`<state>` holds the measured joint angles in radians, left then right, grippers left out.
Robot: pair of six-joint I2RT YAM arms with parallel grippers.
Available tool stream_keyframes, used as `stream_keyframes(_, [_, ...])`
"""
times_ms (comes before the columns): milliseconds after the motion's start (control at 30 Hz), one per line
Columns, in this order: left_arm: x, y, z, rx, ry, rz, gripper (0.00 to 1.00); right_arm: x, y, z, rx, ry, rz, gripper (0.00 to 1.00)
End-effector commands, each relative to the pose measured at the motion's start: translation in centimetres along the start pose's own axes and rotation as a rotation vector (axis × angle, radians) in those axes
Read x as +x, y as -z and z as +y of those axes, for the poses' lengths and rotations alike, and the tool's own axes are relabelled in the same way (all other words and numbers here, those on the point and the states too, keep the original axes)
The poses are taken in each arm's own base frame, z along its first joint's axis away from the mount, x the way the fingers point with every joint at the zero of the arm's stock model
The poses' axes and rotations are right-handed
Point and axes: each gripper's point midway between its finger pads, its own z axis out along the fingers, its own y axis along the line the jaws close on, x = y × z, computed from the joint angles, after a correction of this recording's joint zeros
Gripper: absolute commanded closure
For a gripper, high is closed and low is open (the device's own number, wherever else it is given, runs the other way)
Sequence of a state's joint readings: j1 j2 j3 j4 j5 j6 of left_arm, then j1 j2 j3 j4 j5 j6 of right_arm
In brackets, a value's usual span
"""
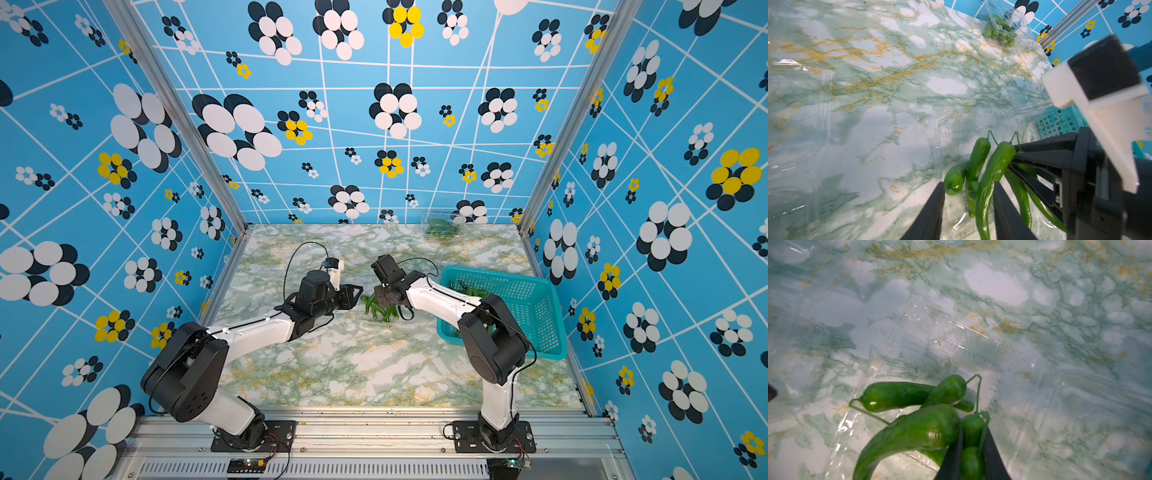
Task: Take small green peppers out of containers
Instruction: Pick up the green pepper from the packing box, then place the green pepper in the basket.
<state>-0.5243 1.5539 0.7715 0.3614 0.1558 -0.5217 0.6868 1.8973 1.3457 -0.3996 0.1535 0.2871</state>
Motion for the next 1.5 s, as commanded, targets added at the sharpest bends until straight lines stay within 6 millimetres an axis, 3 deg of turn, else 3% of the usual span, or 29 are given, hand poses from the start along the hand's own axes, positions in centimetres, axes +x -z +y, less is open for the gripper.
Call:
stream_keyframes(0, [-0.5, 0.3, -0.4, -0.003, -0.028, -0.009, 0.60, -0.3, -0.6, 1.2, -0.051, 0.010, 0.009, 0.91])
stream_keyframes(267, [-0.5, 0.3, -0.5, 0.002, -0.029, -0.008, 0.60, -0.1, -1.2, 1.6, -0.065, 0.008, 0.033, 0.83])
stream_keyframes(367, [-0.5, 0.3, -0.6, 0.002, -0.031, -0.008, 0.60, 0.0, -1.4, 1.6, -0.066, 0.004, 0.034, 0.92])
stream_keyframes(567, [-0.5, 0.2, -0.7, 0.009, -0.030, 0.000, 0.60, -0.1, -1.0, 1.5, -0.065, 0.010, 0.023, 0.94])
stream_keyframes(733, [-0.5, 0.2, -1.3, 0.035, -0.035, 0.007, 0.60, -1.4, 1.3, 0.8, -0.051, 0.008, -0.058, 0.95])
stream_keyframes(833, [-0.3, 0.1, -2.6, 0.089, -0.062, 0.020, 0.60, -2.3, 3.4, -0.7, 0.006, -0.002, -0.131, 0.94])
stream_keyframes(1000, [0.2, 0.3, -6.4, 0.224, -0.133, 0.051, 0.60, -3.3, 7.8, -5.1, 0.146, -0.082, -0.305, 0.94])
stream_keyframes(1133, [1.3, 0.5, -9.5, 0.331, -0.187, 0.094, 0.60, -2.9, 11.4, -11.0, 0.292, -0.243, -0.403, 0.94])
stream_keyframes(1333, [3.9, -0.1, -13.1, 0.443, -0.254, 0.200, 0.60, 1.5, 14.6, -21.1, 0.522, -0.563, -0.455, 0.94])
stream_keyframes(1467, [5.3, -0.6, -14.1, 0.455, -0.292, 0.260, 0.59, 5.2, 15.1, -25.1, 0.624, -0.721, -0.435, 0.94])
